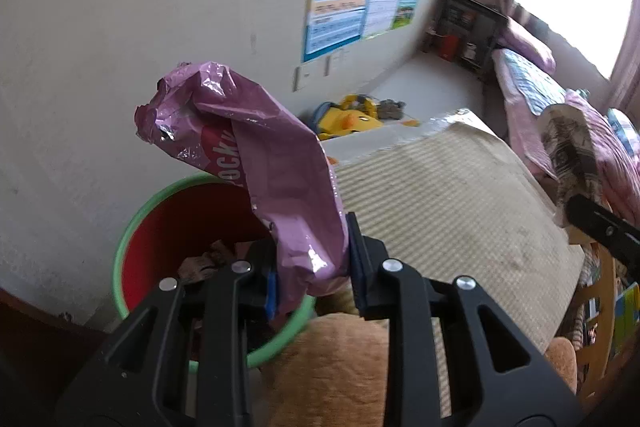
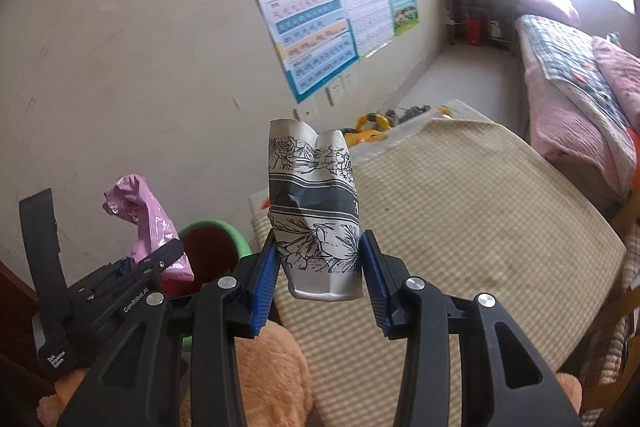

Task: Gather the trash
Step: 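Carry the pink bag and silver cup over the red bucket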

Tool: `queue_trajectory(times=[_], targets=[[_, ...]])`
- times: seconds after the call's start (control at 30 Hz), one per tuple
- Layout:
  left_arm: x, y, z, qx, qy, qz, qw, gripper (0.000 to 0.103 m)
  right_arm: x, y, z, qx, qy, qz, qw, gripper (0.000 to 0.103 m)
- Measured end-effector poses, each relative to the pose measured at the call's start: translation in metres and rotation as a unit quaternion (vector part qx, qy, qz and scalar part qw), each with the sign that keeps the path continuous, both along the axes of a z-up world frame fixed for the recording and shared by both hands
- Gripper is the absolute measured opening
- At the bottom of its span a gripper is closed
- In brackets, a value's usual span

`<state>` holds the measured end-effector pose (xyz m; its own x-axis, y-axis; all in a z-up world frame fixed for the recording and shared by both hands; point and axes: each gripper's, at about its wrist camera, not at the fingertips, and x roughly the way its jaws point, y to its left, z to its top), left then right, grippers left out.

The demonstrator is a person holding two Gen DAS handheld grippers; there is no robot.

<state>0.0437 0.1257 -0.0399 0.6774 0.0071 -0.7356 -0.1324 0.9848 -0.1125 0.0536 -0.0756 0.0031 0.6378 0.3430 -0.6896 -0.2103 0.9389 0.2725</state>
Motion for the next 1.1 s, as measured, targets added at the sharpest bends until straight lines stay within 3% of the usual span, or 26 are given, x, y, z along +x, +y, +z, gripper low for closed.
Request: queue_trajectory(times=[0.37, 1.1], targets=[[-0.004, 0.050, -0.028, -0.031, 0.038, 0.035, 0.9982, 0.026, 0.022, 0.063, -0.006, -0.021, 0.004, 0.057, 0.998, 0.039], [-0.001, 0.092, -0.080, -0.085, 0.106, 0.069, 0.9883, 0.029, 0.037, 0.139, -0.042, -0.034, 0.050, 0.130, 0.990, 0.040]])
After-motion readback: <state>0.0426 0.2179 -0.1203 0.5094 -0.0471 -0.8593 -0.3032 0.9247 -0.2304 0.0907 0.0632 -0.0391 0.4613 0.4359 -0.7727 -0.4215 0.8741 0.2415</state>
